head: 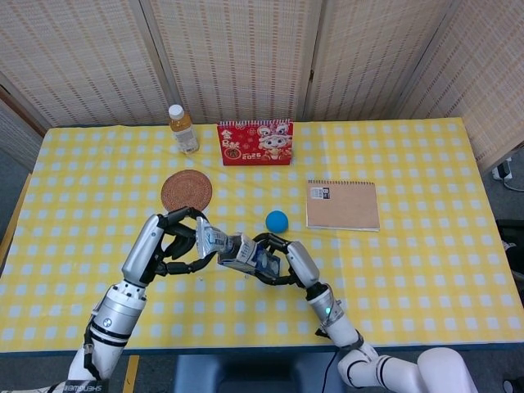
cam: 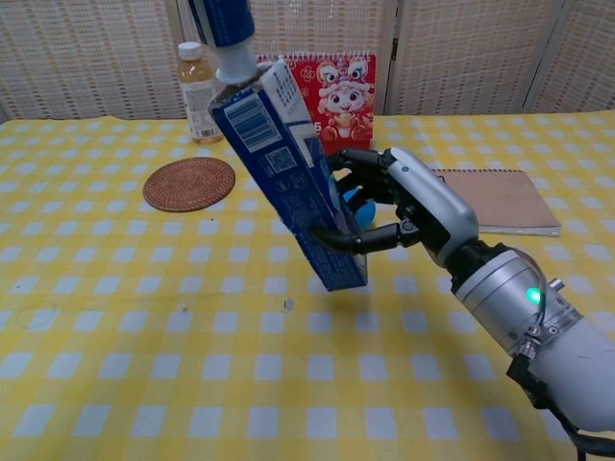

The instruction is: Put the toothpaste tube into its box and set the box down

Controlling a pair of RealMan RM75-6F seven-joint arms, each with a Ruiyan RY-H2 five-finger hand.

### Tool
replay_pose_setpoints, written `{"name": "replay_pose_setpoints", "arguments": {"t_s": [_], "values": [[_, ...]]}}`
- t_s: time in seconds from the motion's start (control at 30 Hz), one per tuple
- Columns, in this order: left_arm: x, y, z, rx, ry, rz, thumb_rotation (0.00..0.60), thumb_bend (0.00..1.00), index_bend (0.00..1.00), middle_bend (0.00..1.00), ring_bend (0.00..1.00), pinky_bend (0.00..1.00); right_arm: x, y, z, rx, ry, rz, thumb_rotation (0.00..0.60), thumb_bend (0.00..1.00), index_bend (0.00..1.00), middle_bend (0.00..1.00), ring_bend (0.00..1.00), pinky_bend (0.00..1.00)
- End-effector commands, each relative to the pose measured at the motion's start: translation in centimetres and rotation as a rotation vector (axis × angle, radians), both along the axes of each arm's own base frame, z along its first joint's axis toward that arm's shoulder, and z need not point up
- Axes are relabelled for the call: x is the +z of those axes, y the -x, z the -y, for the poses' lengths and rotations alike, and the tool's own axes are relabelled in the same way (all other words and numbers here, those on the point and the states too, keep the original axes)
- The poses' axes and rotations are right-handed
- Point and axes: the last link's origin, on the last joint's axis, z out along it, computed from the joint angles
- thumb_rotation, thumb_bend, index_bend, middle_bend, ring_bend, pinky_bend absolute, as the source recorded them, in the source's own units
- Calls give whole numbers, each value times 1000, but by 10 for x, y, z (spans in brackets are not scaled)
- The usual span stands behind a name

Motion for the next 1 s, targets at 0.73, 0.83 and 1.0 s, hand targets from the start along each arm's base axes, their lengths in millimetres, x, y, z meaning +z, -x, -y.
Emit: {"name": "replay_pose_setpoints", "arguments": {"t_s": [0.73,0.83,1.0], "values": [[-18,3,0,62,74,-6,600,603,784,1000,1000,1000,14,-17,-2,16,-6,121,600,292,459,327,401,484],[-22,2,1,70,90,-20,600,602,771,1000,1000,1000,15,-18,-3,19,-10,126,600,292,459,327,400,484],[-28,2,3,41,120,-83,600,281,130,1000,1000,1000,16,-17,-3,13,-12,123,600,292,459,327,400,484]]}}
